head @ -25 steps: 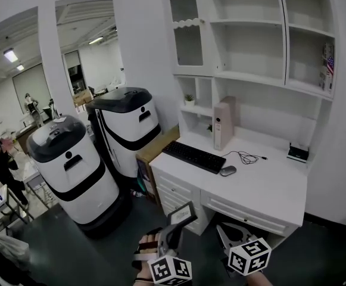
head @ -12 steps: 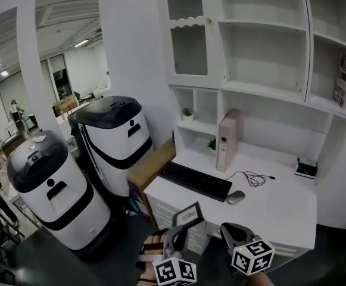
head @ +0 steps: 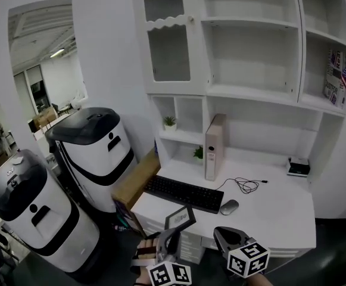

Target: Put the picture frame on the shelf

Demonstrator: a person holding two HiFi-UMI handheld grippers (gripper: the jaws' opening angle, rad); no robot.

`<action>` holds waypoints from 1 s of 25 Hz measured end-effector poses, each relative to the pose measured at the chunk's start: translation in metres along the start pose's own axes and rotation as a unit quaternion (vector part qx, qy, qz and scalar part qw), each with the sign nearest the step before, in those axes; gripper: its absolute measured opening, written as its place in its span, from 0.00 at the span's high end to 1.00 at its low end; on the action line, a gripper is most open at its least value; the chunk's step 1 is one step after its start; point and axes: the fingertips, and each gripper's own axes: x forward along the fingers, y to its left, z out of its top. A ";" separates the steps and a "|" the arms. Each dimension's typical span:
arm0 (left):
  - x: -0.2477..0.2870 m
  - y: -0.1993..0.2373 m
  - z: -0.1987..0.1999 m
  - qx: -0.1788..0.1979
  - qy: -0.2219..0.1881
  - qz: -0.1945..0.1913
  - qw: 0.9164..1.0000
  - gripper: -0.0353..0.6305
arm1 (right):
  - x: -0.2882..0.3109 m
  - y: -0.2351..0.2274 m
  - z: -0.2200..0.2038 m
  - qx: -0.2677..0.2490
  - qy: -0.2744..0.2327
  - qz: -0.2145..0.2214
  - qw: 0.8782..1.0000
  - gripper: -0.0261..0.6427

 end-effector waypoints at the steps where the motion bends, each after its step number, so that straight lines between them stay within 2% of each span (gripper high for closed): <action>1: 0.004 0.002 0.002 0.002 -0.002 0.000 1.000 0.85 | 0.002 -0.004 0.002 0.000 -0.001 -0.003 1.000 0.96; 8: 0.033 0.015 0.016 0.018 -0.018 -0.001 1.000 0.85 | 0.015 -0.031 0.021 -0.002 -0.012 -0.015 1.000 0.96; 15: 0.063 0.043 0.050 0.062 -0.051 0.009 0.997 0.85 | 0.024 -0.061 0.052 -0.016 -0.028 -0.027 0.999 0.96; 20: 0.082 0.066 0.088 0.111 -0.081 0.024 0.990 0.85 | 0.023 -0.084 0.073 -0.033 -0.039 -0.039 0.998 0.96; 25: 0.098 0.080 0.131 0.145 -0.113 0.032 0.982 0.85 | 0.022 -0.104 0.096 -0.035 -0.052 -0.043 0.997 0.96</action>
